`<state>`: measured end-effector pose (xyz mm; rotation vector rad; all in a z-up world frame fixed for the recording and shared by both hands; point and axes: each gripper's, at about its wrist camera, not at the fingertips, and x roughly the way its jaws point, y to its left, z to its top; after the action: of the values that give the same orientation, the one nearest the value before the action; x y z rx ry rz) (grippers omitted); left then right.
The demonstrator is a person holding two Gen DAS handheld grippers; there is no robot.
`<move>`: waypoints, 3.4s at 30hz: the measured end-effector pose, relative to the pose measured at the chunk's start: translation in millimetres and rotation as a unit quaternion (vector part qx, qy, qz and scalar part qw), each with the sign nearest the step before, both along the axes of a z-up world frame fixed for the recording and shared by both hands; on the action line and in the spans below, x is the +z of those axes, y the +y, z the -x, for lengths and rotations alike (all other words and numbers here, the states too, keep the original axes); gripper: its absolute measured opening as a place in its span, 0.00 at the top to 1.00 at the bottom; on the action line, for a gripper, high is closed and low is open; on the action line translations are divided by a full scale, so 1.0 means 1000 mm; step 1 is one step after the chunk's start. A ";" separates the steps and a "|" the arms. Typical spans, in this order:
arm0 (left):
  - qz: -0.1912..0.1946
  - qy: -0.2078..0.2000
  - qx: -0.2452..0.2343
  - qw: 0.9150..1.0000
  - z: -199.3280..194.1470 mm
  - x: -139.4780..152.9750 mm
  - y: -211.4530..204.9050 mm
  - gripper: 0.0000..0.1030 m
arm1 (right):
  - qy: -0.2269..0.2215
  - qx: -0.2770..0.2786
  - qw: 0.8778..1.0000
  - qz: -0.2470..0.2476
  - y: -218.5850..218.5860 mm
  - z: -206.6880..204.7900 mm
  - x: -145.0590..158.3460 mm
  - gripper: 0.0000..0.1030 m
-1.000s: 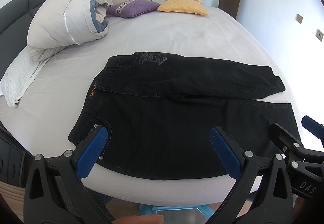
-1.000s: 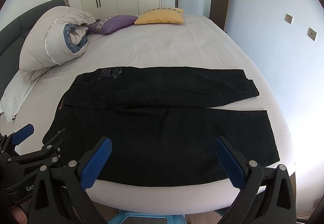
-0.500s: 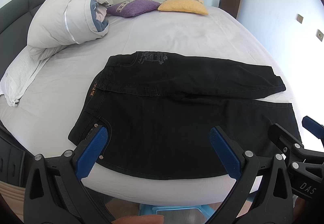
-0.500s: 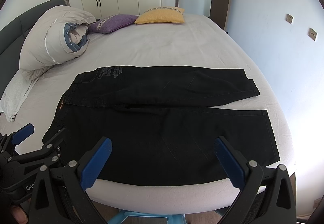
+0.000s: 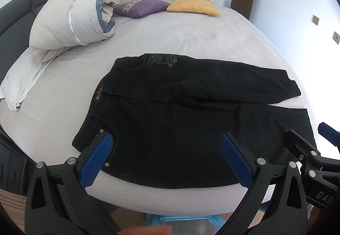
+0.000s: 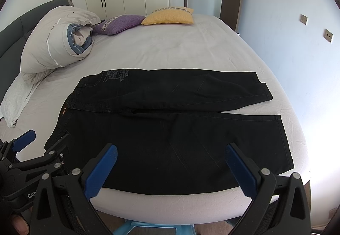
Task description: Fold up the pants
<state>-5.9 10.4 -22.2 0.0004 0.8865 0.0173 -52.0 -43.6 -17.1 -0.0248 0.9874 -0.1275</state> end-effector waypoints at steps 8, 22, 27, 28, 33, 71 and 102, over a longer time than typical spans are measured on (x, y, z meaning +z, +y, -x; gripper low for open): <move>0.000 0.000 0.006 1.000 -0.002 -0.003 0.008 0.00 | 0.000 0.000 1.000 0.000 0.001 -0.001 0.000 0.00; -0.003 0.003 0.011 1.000 -0.004 -0.003 0.009 0.00 | -0.001 0.001 1.000 -0.001 0.002 0.000 -0.002 0.00; -0.004 0.007 0.004 1.000 -0.013 -0.009 0.015 0.00 | 0.005 0.005 1.000 0.000 0.000 -0.003 -0.007 0.00; -0.007 0.006 0.001 1.000 -0.017 -0.010 0.016 0.00 | 0.006 0.008 1.000 0.002 -0.001 -0.005 -0.008 0.00; -0.025 0.005 -0.052 0.998 -0.048 -0.021 0.024 0.00 | 0.007 0.046 0.999 -0.002 -0.010 -0.029 -0.014 0.00; -0.019 0.207 -0.340 0.917 -0.466 -0.168 0.108 0.87 | 0.132 0.400 0.903 -0.083 -0.047 -0.348 -0.164 0.37; -0.065 0.012 -0.393 0.917 -0.292 -0.085 0.094 0.93 | 0.181 0.520 0.835 -0.014 0.052 -0.399 -0.200 0.66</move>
<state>286.3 104.0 -107.3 0.4832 0.8570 -0.6797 347.2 8.4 -216.6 -0.5724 1.2325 0.9311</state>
